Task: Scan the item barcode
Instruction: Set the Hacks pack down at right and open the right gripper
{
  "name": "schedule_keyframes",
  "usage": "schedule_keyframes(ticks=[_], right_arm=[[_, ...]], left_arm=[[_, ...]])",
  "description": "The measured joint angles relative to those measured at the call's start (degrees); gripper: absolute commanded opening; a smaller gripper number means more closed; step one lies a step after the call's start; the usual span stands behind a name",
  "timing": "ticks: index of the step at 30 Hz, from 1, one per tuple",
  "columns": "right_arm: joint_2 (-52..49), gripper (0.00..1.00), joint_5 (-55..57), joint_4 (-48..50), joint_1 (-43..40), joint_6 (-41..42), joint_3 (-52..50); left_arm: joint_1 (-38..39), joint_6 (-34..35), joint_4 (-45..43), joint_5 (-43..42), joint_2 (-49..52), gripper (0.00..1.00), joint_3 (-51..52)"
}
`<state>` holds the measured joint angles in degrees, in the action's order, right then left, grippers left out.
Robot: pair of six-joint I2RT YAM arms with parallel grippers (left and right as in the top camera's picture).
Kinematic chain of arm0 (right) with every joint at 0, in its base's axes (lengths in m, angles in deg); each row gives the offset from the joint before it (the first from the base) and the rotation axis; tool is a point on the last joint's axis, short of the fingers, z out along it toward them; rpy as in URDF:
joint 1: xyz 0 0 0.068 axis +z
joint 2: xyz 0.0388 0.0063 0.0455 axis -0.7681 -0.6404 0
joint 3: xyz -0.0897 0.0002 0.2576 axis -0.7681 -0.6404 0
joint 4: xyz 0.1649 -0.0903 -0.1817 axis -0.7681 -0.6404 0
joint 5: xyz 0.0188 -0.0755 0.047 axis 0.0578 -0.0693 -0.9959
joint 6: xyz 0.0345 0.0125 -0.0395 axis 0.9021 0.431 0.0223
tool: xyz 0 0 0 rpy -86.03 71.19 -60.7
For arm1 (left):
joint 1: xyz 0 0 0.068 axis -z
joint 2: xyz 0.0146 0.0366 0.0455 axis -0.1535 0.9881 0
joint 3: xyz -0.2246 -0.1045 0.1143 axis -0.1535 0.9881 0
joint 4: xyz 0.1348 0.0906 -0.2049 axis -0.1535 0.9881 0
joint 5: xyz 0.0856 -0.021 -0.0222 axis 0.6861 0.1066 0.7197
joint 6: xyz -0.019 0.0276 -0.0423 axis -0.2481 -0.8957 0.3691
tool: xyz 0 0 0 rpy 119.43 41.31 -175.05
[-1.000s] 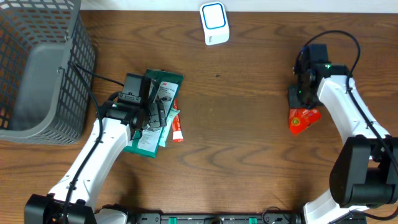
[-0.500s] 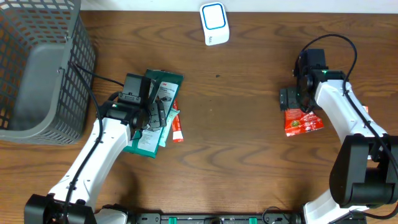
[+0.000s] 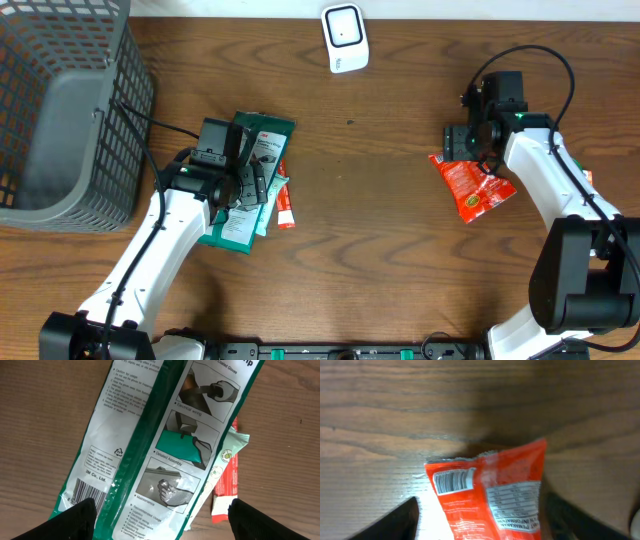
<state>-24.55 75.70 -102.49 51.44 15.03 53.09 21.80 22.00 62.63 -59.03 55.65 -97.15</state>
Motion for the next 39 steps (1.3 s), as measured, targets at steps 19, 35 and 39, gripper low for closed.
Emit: schedule_keyframes(ticks=[19,35,39], right_arm=[[1.01,0.01,-11.52,4.76,3.91,-4.04,-8.07],[0.68,0.03,12.52,9.51,-1.29,-0.20,-13.20],[0.68,0.05,13.18,10.84,-4.74,3.98,-13.22]], left_arm=[[0.00,0.00,0.04,0.00,0.00,0.85,0.00],[0.00,0.00,0.02,0.00,0.00,0.85,0.00],[0.00,0.00,0.02,0.00,0.00,0.85,0.00]])
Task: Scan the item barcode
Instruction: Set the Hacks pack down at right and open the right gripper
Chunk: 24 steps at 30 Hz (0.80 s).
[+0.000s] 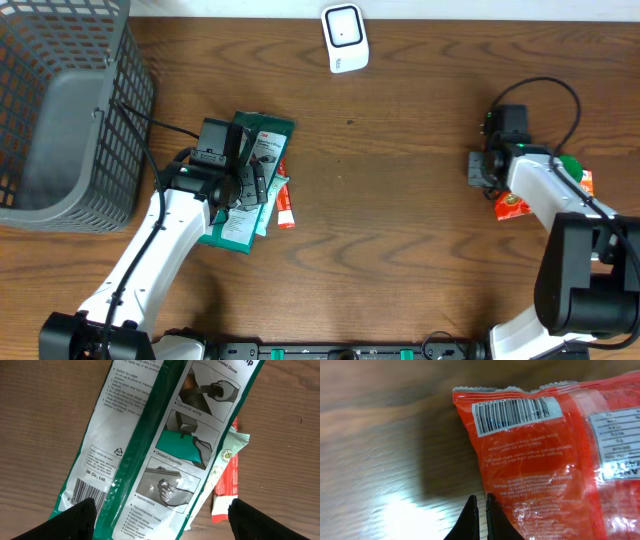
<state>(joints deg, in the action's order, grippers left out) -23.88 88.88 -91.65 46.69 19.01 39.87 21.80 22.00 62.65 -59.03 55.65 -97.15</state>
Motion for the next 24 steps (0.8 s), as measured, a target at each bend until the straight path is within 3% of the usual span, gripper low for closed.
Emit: schedule_keyframes(ticks=[2,7,15,20,22,24], right_arm=[[0.00,0.09,0.33,0.57,-1.44,2.62,-0.02],[0.00,0.10,0.52,0.33,-3.80,5.95,-0.02],[0.33,0.17,-1.75,-0.35,-5.33,6.27,-0.02],[7.45,0.09,-3.80,-4.13,-5.33,5.77,-0.07],[10.91,0.01,-3.65,-5.38,-5.33,5.66,-0.07],[14.43,0.01,-2.75,-6.32,-5.33,5.51,-0.07]], left_arm=[[0.00,0.00,0.00,0.00,0.00,0.85,0.00],[0.00,0.00,0.00,0.00,0.00,0.85,0.00],[0.00,0.00,0.00,0.00,0.00,0.85,0.00],[0.00,0.00,0.00,0.00,0.00,0.85,0.00],[0.00,0.00,0.02,-0.02,0.00,0.85,0.00],[0.00,0.00,0.00,0.00,0.00,0.85,0.00]])
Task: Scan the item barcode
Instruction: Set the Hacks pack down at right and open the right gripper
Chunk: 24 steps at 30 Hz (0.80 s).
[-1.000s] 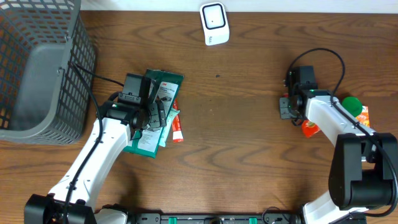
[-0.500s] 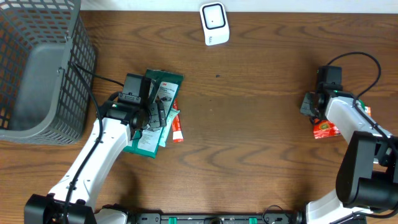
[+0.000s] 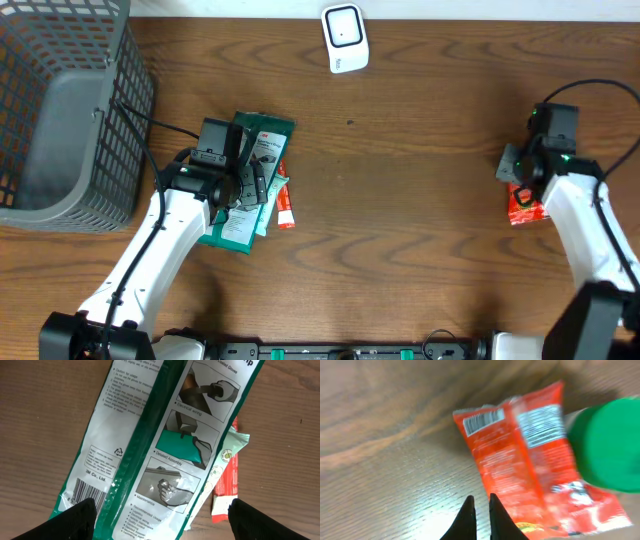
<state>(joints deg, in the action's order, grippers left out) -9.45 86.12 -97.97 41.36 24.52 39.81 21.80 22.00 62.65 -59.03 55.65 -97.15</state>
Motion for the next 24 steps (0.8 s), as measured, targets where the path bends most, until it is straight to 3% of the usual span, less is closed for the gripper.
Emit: schedule_keyframes(ticks=[4,12,24], right_arm=[[-0.02,0.01,4.22,-0.39,-0.02,-0.13,-0.02],[-10.34,0.01,12.04,1.95,-1.18,-0.13,-0.83],[-16.46,0.01,14.27,4.17,-2.80,-0.15,0.02]], left_arm=[[0.00,0.00,0.02,0.00,0.00,0.85,0.00],[0.00,0.00,0.02,0.00,0.00,0.85,0.00],[0.00,0.00,0.00,0.00,0.00,0.85,0.00]])
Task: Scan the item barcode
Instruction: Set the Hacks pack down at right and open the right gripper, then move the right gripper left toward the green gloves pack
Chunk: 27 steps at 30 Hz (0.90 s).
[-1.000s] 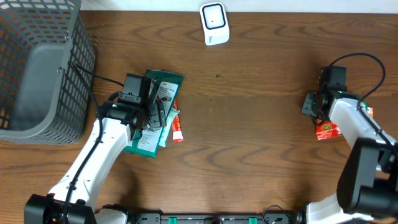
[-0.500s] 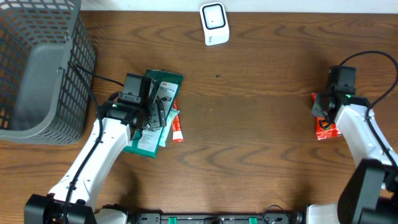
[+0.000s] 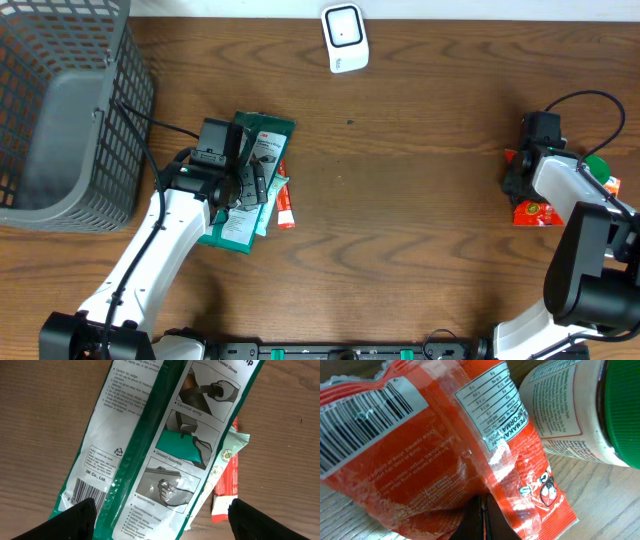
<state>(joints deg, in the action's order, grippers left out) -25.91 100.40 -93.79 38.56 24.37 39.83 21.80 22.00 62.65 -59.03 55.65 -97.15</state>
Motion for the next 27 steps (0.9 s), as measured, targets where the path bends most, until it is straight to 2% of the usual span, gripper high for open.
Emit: schedule_keyframes(ticks=[2,6,12,15,16,19,27], right_arm=[[0.72,0.05,-1.99,-0.33,-0.15,-0.15,0.00],[5.79,0.23,-10.14,-2.45,-0.15,-0.61,-0.35],[19.58,0.47,-33.27,-3.98,1.36,-0.55,-0.57],[20.15,0.49,-40.65,-3.98,3.85,-0.63,-0.57],[19.85,0.54,-43.08,-3.98,5.20,-0.55,-0.57],[19.47,0.58,-46.36,-3.52,8.02,-0.48,-0.57],[19.41,0.59,-49.68,1.88,18.78,0.61,-0.59]], left_arm=[[0.00,0.00,0.00,0.00,0.00,0.85,0.00],[0.00,0.00,-0.02,0.00,0.00,0.85,0.00],[0.00,0.00,0.00,0.00,0.00,0.85,0.00],[0.00,0.00,0.02,0.00,0.00,0.85,0.00],[0.00,0.00,0.00,0.00,0.00,0.85,0.00],[0.00,0.00,0.00,0.00,0.00,0.85,0.00],[0.00,0.00,-0.02,0.00,0.00,0.85,0.00]])
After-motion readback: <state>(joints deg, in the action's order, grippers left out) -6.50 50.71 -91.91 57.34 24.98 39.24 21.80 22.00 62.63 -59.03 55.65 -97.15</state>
